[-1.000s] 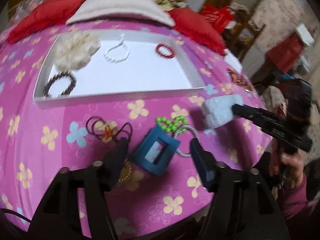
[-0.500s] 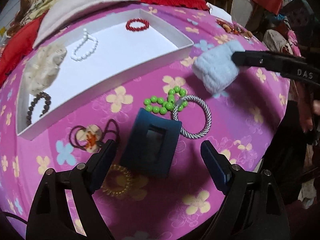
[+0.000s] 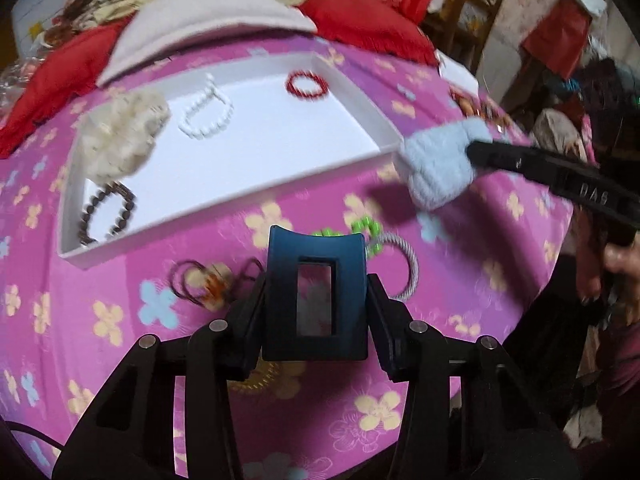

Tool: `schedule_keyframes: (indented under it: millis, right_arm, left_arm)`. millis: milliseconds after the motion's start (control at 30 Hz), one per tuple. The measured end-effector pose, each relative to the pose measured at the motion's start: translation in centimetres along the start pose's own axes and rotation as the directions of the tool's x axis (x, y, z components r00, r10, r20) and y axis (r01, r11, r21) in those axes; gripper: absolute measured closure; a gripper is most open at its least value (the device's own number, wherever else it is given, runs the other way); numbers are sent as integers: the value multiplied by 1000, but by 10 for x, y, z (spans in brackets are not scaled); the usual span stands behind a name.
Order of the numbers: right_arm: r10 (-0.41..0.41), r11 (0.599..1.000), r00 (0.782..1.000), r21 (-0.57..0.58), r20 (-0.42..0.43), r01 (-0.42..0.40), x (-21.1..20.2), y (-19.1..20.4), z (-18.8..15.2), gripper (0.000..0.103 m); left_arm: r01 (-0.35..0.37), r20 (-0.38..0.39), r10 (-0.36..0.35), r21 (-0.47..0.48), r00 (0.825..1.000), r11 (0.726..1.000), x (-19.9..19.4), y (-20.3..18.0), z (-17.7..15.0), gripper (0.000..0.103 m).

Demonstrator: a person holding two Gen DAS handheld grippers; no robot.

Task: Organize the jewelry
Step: 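Carry the claw and fuzzy scrunchie into the white tray and open both tools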

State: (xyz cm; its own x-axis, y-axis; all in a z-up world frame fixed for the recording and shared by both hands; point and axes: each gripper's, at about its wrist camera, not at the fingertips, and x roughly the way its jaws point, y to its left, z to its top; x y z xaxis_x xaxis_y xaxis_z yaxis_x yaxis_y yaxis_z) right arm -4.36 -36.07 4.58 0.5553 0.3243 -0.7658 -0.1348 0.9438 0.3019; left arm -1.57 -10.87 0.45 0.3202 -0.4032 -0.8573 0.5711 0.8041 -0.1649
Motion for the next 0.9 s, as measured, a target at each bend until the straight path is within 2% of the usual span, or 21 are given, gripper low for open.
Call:
schedule_keyframes:
  millis: [400,633,900]
  right_arm:
    - [-45,999,999,-15,11,46,31,1,49,85]
    - [-53,999,998,1,-29,53,64,-7,63,85]
    - [-65,997,995,46,-77,69,100,-28,65,85]
  left_arm:
    - [-114,84,120,-78,989,990,-3,34,48,58]
    - [-153,77,165,-137,983,979,21,60,69,58]
    - [-163,29,172,-201,985,966,51,85,76,58]
